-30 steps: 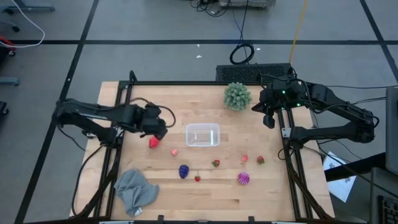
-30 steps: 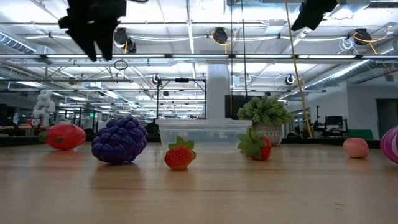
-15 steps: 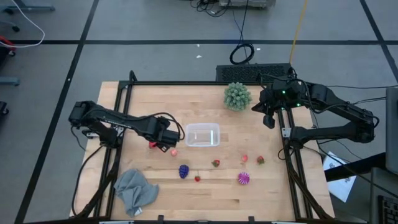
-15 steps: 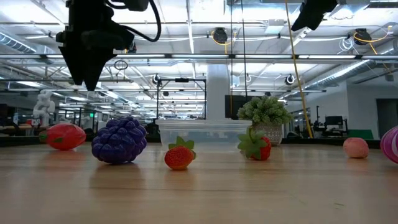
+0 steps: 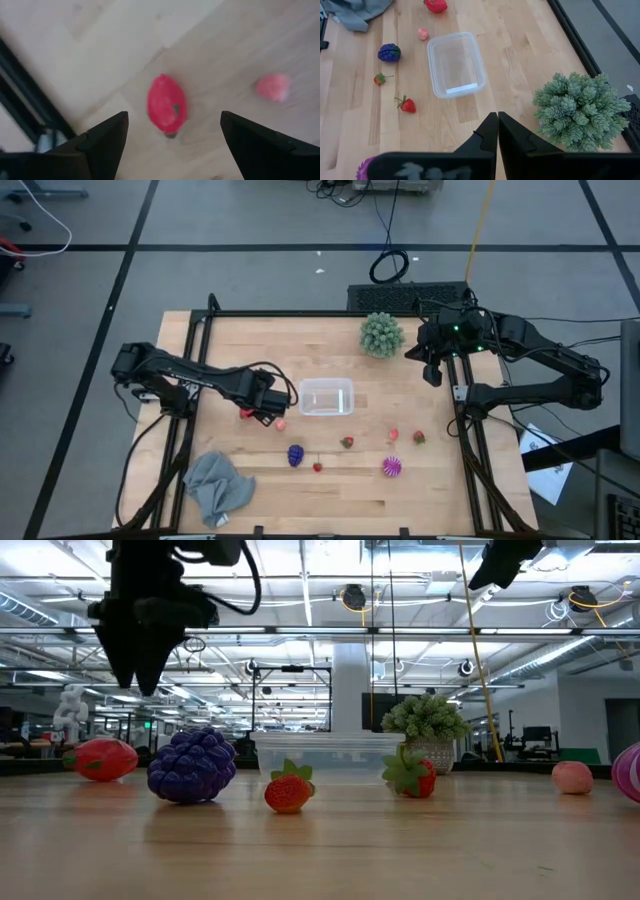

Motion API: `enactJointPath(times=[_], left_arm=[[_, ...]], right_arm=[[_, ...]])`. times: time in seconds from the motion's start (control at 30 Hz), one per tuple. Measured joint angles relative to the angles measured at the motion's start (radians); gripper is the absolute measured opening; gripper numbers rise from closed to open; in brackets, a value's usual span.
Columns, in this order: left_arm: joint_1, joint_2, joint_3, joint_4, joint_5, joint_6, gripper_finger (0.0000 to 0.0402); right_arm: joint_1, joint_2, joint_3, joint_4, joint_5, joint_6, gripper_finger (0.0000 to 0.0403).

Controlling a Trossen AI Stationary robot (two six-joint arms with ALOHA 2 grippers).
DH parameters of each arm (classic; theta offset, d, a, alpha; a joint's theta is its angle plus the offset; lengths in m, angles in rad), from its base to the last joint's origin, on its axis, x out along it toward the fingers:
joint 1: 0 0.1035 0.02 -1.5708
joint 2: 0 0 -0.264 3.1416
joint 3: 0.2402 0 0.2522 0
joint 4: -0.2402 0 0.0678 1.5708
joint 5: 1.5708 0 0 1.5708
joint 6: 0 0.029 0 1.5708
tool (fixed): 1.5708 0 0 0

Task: Pick and placing Produce into tupperware
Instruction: Put the red dragon fruit into the transparent bin

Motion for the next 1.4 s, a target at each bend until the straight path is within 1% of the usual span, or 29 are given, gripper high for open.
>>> enactJointPath(times=[0.13, 0.27, 0.5, 0.7, 1.1, 1.27, 1.4], left_arm=[[0.0, 0.0, -0.072, 0.0, 0.032, -0.036, 0.0324], [0.0, 0.0, -0.145, 0.053, 0.062, -0.06, 0.0324], [0.01, 0.0, -0.216, 0.209, 0.071, -0.058, 0.0324], [0.031, 0.0, -0.268, 0.305, 0.074, -0.053, 0.0324], [0.043, -0.001, -0.311, 0.359, 0.073, -0.053, 0.0324], [0.046, -0.001, -0.328, 0.432, 0.063, -0.033, 0.0324], [0.051, -0.001, -0.329, 0.442, 0.038, -0.026, 0.0324]], right_arm=[[0.0, 0.0, 0.0, 0.0, -0.001, 0.0, 0.0004], [0.0, 0.0, 0.0, 0.0, -0.001, 0.0, 0.0004], [0.0, 0.0, 0.0, 0.023, -0.001, 0.0, 0.0004], [0.0, 0.0, 0.0, 0.051, -0.001, 0.0, 0.0004], [0.0, 0.0, 0.0, 0.052, -0.001, 0.0, 0.0004], [0.0, 0.0, 0.0, 0.052, -0.001, 0.0, 0.0004], [0.0, 0.0, 0.0, 0.052, -0.001, 0.018, 0.0004]])
